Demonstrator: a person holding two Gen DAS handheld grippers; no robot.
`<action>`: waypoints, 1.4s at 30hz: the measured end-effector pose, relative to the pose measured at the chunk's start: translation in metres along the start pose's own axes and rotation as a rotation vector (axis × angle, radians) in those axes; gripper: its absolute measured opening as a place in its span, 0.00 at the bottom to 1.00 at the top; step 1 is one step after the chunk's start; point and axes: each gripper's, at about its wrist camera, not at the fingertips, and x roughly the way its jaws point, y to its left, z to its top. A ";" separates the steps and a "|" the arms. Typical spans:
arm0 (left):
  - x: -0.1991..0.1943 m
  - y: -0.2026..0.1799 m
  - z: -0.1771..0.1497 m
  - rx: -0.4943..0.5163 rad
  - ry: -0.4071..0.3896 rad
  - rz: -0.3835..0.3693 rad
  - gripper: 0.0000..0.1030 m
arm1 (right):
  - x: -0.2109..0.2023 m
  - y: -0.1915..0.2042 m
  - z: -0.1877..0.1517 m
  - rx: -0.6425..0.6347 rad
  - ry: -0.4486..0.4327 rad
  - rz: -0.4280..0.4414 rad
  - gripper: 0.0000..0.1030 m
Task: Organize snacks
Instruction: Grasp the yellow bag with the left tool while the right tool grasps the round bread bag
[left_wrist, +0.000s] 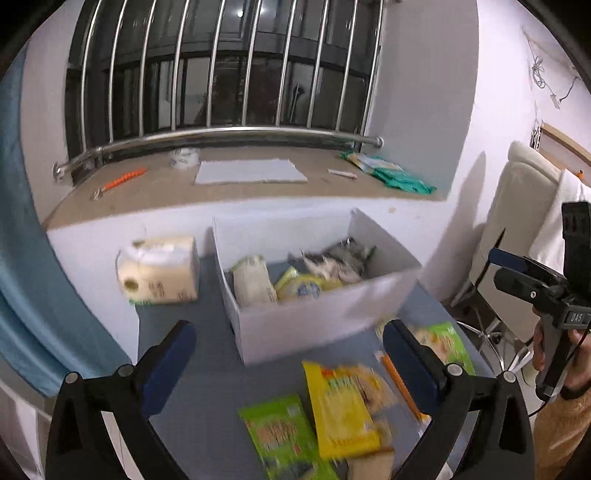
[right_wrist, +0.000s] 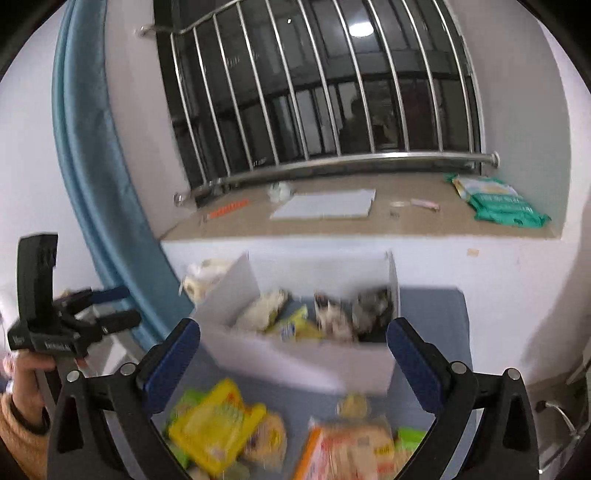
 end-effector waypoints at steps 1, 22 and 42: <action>-0.005 -0.002 -0.011 -0.008 0.000 -0.006 1.00 | -0.006 0.000 -0.008 -0.004 0.004 0.000 1.00; 0.098 -0.051 -0.087 0.049 0.276 0.034 1.00 | -0.070 -0.004 -0.144 0.098 0.055 -0.076 1.00; 0.098 -0.040 -0.063 0.046 0.209 -0.025 0.25 | -0.062 -0.018 -0.155 0.147 0.099 -0.100 1.00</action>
